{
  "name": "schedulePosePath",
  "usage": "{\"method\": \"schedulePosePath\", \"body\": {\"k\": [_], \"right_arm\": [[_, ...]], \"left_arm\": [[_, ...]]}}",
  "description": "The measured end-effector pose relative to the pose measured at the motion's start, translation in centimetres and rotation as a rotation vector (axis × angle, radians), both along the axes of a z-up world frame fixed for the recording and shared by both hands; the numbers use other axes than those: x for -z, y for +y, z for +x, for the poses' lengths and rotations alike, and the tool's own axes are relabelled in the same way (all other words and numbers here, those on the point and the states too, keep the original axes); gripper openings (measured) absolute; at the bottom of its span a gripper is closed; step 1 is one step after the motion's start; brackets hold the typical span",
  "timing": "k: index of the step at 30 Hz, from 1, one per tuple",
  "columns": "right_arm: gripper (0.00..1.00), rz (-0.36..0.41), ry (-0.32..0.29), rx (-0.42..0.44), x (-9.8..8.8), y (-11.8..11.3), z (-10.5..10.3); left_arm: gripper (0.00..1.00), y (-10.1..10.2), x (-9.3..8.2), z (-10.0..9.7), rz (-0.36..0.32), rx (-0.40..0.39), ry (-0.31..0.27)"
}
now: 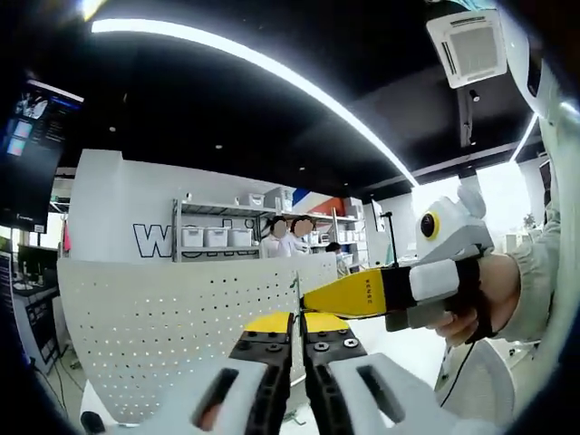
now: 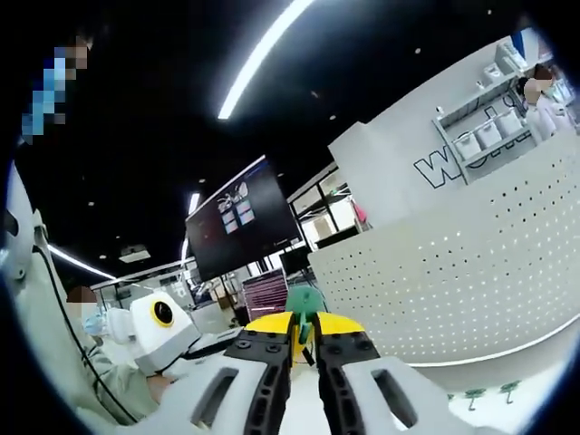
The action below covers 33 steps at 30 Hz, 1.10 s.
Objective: Insert the hook assembly into the mounting plate slot until the hook locks in place.
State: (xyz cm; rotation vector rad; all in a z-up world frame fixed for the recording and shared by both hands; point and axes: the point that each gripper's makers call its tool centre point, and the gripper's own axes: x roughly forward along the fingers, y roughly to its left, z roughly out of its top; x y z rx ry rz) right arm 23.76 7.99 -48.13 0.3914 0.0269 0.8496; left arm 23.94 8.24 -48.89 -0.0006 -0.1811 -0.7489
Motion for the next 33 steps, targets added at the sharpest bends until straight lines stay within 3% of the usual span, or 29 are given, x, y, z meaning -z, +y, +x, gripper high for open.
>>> {"method": "schedulePosePath", "body": {"k": [21,33], "right_arm": [[0.02,-0.044,-0.016,0.015,0.6,0.0,-0.2],[0.02,-0.033,-0.002,0.014,0.8,0.0,-0.6]], "left_arm": [[0.05,0.0,1.0,0.0,0.026,0.002,0.024],[0.18,0.0,2.3,-0.4,0.046,0.015,0.063]]}}
